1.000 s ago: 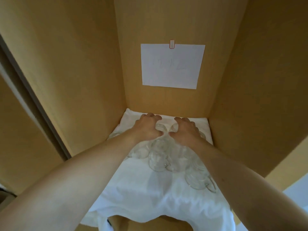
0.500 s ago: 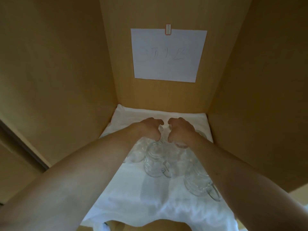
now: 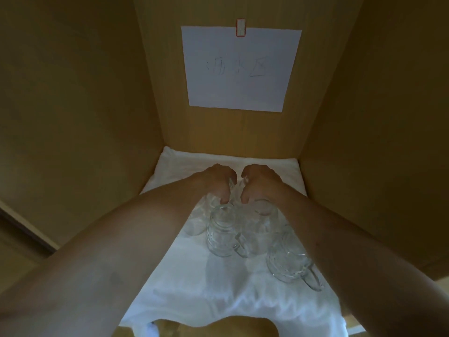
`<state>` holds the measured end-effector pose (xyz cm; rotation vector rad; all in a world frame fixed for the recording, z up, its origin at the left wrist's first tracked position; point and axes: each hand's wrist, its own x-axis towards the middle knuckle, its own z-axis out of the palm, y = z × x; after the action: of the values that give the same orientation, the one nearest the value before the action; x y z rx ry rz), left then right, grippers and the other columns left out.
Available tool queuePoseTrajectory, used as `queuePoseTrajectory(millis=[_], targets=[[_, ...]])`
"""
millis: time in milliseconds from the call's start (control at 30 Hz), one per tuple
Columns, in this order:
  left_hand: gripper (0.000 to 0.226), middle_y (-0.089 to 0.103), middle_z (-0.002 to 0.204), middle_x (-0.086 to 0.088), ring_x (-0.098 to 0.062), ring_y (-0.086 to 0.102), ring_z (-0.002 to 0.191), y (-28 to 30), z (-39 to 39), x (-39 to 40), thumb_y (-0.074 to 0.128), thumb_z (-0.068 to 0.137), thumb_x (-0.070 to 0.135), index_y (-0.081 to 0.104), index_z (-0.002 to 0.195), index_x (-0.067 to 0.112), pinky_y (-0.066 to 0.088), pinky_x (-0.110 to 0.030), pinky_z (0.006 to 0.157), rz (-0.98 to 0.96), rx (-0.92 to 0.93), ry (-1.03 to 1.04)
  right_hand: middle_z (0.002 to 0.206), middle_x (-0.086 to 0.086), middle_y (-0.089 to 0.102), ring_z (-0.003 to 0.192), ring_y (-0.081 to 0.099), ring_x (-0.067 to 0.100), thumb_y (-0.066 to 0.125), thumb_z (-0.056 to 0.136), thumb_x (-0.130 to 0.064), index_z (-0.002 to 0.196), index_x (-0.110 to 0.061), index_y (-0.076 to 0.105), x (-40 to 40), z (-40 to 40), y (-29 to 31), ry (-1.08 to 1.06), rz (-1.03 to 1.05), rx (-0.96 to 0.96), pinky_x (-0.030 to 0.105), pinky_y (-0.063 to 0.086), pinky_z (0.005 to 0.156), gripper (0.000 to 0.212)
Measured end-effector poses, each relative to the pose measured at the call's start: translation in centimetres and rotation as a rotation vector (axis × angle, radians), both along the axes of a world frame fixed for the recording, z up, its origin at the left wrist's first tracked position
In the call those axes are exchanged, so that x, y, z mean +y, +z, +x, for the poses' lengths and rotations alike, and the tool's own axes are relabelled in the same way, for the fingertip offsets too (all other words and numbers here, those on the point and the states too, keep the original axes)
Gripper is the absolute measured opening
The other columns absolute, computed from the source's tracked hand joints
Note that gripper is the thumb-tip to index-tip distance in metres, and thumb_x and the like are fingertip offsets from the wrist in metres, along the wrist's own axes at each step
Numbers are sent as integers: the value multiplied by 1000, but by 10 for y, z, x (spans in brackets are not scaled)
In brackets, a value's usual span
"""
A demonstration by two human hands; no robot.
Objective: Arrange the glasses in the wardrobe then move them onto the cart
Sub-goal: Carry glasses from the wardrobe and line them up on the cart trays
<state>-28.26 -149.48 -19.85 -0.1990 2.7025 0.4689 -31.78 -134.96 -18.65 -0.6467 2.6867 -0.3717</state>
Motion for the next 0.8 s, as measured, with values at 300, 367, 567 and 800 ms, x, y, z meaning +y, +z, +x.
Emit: queuePoseTrajectory(millis=[300,367,567,800], targets=[[89,57,136,-4,-22,58,118,28,7,-22,95,56,10,60,136,24,55,-31,89,33,277,98,126,6,58,111,60,25,93,62,-22,133,-19,58,1,-7,21,-50,-99,146,30,53,81,80],[89,57,137,-4,-21,56,121,45,8,-32,95,56,13,60,137,23,50,-23,86,74,375,170,121,10,56,104,61,28,92,63,-24,127,-16,58,2,-8,33,-84,-126,237,28,48,72,73],[74,62,110,9,-19,62,106,95,16,-47,99,51,24,65,117,31,56,-28,86,455,725,641,122,15,47,104,59,36,90,68,-43,126,-10,46,2,0,64,-384,-411,402,32,40,71,79],[65,62,114,-1,-22,67,91,142,43,-40,94,66,21,59,121,23,64,-44,60,1152,843,865,130,15,47,92,55,26,89,69,-48,138,-6,48,-3,14,96,-580,-782,310,30,43,71,90]])
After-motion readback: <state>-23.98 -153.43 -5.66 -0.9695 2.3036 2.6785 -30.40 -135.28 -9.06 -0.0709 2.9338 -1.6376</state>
